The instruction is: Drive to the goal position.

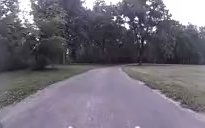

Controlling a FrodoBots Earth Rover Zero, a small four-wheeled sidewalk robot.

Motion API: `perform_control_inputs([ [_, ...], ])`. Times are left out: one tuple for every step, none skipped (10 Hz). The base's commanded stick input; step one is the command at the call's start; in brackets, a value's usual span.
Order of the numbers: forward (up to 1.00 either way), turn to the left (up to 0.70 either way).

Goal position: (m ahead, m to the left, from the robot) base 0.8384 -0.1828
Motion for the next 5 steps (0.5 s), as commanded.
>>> perform_control_inputs([
  [0.70, -0.01],
  [0.70, -0.02],
  [0.70, -0.06],
  [0.70, -0.11],
  [0.70, -0.14],
])
